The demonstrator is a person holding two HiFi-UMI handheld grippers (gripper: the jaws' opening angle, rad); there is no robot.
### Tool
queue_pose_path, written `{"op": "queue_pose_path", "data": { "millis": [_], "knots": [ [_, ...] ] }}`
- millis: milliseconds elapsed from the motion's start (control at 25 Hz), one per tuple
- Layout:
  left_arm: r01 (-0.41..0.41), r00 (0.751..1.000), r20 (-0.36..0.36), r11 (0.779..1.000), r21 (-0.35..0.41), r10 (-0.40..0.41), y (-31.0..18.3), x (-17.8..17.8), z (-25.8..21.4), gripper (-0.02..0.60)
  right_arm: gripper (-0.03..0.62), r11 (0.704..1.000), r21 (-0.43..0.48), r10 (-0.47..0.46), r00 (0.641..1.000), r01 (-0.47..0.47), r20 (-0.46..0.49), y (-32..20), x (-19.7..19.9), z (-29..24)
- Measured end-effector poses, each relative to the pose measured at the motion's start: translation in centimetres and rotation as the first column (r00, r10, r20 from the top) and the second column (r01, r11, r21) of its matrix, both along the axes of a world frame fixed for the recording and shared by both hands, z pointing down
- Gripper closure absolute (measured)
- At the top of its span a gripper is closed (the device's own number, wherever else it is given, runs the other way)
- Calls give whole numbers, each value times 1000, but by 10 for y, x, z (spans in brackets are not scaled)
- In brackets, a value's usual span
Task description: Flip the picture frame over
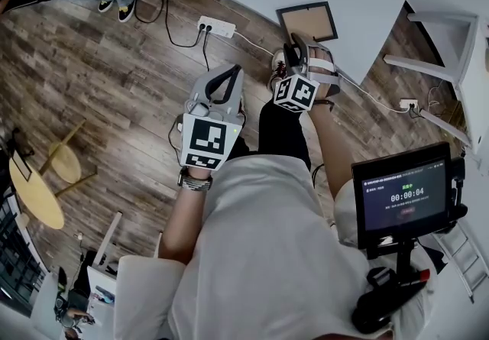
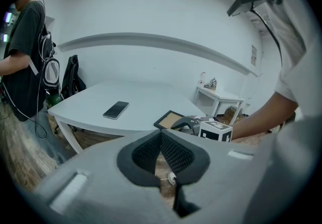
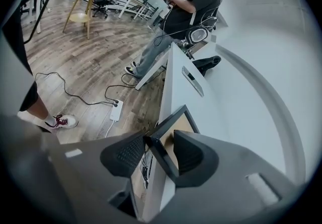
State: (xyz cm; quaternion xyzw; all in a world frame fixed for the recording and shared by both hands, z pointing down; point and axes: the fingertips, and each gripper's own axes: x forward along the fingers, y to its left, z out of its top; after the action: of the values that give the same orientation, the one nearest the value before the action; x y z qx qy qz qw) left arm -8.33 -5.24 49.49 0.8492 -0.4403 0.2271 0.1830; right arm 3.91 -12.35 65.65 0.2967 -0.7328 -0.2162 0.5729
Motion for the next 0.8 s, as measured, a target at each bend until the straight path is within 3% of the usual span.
{"op": "queue_pose_path", "data": {
  "millis": [280,800],
  "knots": [
    [-14,1000,2,1000,3,14,-2,1,1,578,431,1000,-17,9,1000,-9,28,1,-3,-6],
    [-34,999,11,999,23,34,-11,14,-12,577,461,989,-145,69,972,-37,223,3,-8,-55]
  ]
}}
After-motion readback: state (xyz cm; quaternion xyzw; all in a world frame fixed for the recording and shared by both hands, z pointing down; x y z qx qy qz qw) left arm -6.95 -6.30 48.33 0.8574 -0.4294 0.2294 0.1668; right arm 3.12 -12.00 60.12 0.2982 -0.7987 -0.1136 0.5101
